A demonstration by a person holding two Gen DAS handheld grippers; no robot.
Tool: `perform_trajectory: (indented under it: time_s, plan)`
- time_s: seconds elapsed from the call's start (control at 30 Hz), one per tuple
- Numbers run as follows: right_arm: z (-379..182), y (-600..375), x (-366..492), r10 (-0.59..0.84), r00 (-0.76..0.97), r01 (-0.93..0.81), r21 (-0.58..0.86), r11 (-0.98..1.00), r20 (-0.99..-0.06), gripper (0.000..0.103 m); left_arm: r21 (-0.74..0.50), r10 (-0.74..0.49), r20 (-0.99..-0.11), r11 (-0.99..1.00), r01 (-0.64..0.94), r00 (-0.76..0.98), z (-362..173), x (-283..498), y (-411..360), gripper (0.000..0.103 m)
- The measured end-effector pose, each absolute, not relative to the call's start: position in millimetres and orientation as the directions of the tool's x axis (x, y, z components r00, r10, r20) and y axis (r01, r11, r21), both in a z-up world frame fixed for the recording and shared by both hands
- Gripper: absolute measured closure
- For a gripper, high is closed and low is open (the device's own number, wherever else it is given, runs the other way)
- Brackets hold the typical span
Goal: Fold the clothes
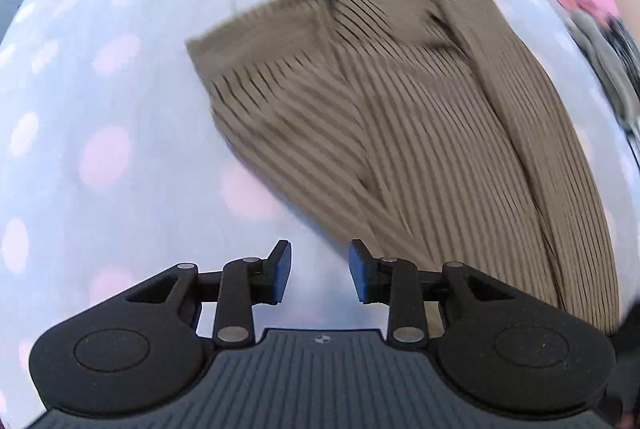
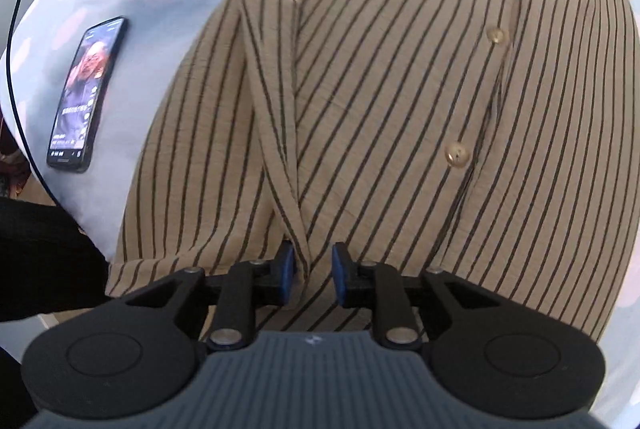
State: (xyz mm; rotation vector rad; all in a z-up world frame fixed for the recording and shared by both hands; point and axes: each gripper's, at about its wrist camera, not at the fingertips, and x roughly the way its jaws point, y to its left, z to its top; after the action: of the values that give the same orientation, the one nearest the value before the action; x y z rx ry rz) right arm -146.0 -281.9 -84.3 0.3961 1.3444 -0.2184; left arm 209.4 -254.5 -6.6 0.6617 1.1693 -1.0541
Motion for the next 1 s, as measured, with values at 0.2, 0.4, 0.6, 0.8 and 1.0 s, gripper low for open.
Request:
perform_trajectory:
  time_s: [0.2,0.4,0.6,0.8,1.0]
  plan:
    - [-91.3,-298.7,-140.5,0.145,0.196,0.409,0.215,0.887,-0.97,0.081,-0.063,-0.348,-0.933,0.403,0.913,0.089,-28.9,261.9,-292.6,0.074]
    - [-99.6,-311.9,-140.7,0.215,0.183,0.44,0.275,0.855,-0.959,0.082,-0.114,-0.423,-0.894,0.537,0.836,0.15,-59.6,321.3,-318.0,0.074]
    - [-99.6,-310.7,-141.1,0.217,0.178,0.42,0.274,0.865,-0.96,0.082,-0.183,-0.446,-0.885,0.598,0.78,0.134,-99.7,346.7,-329.9,0.074]
    - [-97.9,-310.8,-144.8,0.221,0.183,0.424,0.28,0.861,-0.958,0.082,-0.193,-0.468,-0.866,0.638,0.746,0.176,-110.1,340.5,-334.2,0.077]
    - [-85.6,-304.0,-152.8,0.2,0.213,0.411,0.273,0.87,-0.956,0.093,-0.166,-0.49,-0.838,0.647,0.744,0.239,-88.4,327.7,-339.3,0.103]
